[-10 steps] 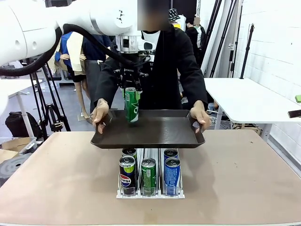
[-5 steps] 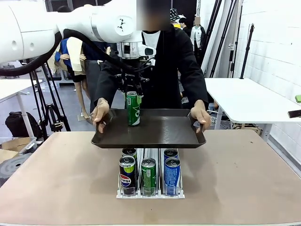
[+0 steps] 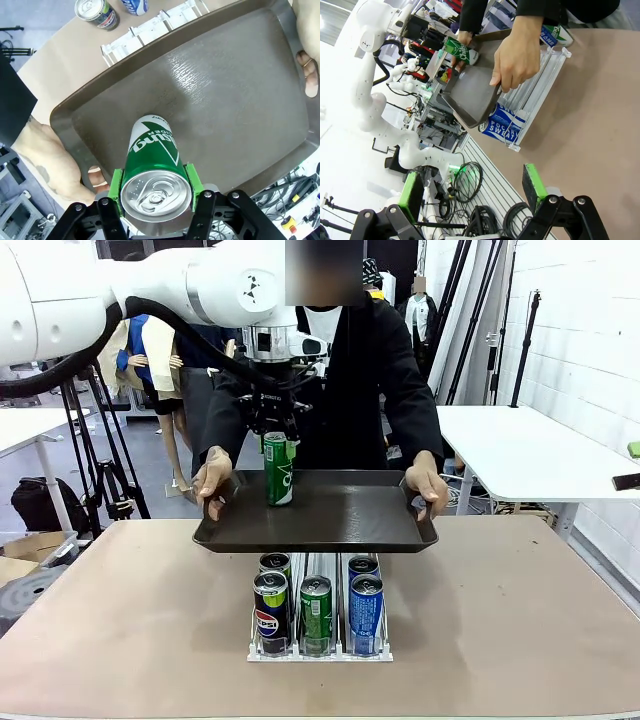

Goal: Retrieve and hand over the desired beverage to the person.
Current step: Place the picked can on the Handle tray extended by the person.

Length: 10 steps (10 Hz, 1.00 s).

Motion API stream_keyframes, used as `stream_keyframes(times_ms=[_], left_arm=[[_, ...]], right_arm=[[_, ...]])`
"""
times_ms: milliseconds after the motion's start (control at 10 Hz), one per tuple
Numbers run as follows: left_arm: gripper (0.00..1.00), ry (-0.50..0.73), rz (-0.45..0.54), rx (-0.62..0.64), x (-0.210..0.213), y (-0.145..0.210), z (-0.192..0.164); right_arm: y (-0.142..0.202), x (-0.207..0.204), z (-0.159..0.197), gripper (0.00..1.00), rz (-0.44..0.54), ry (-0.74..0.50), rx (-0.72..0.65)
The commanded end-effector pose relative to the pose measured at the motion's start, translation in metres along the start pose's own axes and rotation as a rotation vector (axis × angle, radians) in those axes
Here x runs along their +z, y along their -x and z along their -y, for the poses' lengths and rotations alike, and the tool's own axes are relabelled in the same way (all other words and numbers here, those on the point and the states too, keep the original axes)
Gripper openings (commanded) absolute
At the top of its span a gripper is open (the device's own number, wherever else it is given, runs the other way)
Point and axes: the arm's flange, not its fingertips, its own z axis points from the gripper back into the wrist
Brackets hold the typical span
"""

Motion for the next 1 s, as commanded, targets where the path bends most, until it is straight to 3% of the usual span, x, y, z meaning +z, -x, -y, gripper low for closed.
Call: stream_keyframes(times_ms=[0,100,200,900], left_arm=[[0.77,0.016,0.037,0.007,0.011,0.005,-0.003],[0.97,0.014,0.053,0.005,0.018,0.003,-0.004],[1.0,0.008,0.064,0.004,0.024,0.002,-0.004],[1.0,0.006,0.092,0.004,0.042,0.003,-0.001]], right_arm=[[0.002,-0.002,0.0,1.0,0.01,0.012,0.003],[0.002,-0.002,0.0,1.0,0.01,0.012,0.003],[0.002,-0.002,0.0,1.0,0.01,0.012,0.003],[0.002,-0.002,0.0,1.0,0.01,0.012,0.003]])
